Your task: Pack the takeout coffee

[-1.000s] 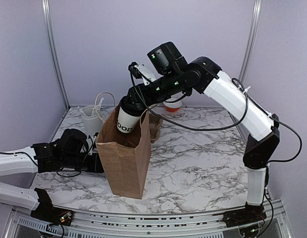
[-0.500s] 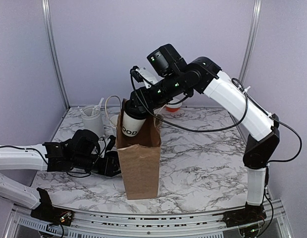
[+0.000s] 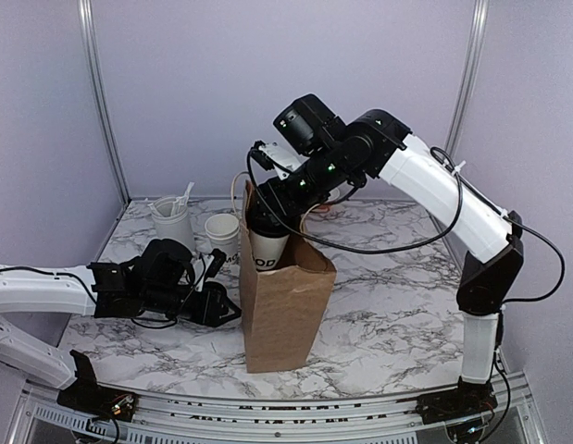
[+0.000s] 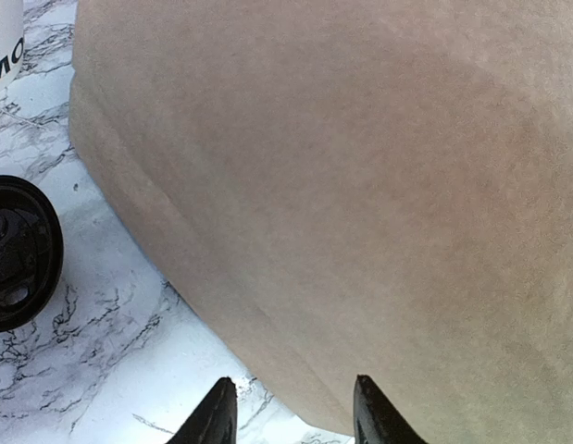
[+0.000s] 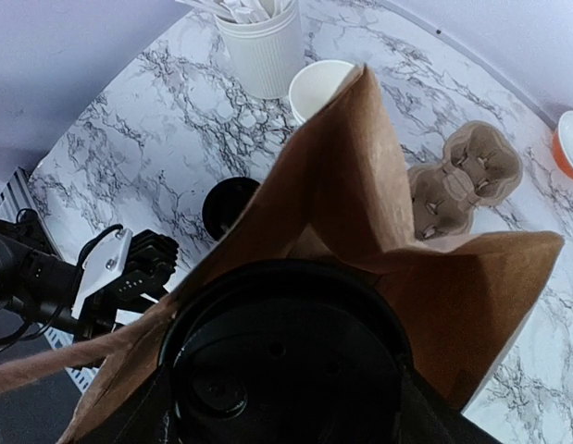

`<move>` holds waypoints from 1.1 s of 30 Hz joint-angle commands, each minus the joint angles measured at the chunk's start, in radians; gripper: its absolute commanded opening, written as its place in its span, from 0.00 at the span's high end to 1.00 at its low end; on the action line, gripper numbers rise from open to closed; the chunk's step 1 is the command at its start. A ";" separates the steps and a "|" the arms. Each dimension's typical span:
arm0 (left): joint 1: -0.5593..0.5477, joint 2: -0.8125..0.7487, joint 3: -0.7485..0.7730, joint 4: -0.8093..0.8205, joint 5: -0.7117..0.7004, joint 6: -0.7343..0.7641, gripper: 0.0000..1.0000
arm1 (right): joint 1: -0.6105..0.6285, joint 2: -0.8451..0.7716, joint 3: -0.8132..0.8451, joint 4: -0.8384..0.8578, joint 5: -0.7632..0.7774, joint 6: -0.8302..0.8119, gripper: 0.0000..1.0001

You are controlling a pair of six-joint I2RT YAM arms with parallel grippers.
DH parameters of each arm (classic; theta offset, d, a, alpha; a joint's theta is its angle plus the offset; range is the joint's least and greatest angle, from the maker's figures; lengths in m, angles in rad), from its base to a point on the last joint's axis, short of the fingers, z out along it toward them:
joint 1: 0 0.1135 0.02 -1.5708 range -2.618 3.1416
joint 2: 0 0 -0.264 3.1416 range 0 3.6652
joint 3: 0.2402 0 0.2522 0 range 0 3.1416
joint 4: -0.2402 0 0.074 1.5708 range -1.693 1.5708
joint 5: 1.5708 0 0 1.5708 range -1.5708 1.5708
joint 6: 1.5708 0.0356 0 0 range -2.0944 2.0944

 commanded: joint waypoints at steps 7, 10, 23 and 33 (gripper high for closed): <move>-0.003 0.006 0.035 0.000 -0.014 0.026 0.56 | 0.010 -0.058 0.033 -0.030 0.012 -0.001 0.43; -0.004 0.015 0.036 0.016 0.031 0.030 0.57 | 0.010 -0.059 0.050 -0.007 0.006 0.001 0.43; -0.063 0.036 0.032 0.072 0.148 0.031 0.58 | 0.010 -0.059 0.074 0.027 0.010 -0.006 0.43; -0.149 0.082 0.027 0.168 0.143 -0.003 0.58 | 0.030 -0.082 0.068 -0.045 0.039 -0.004 0.43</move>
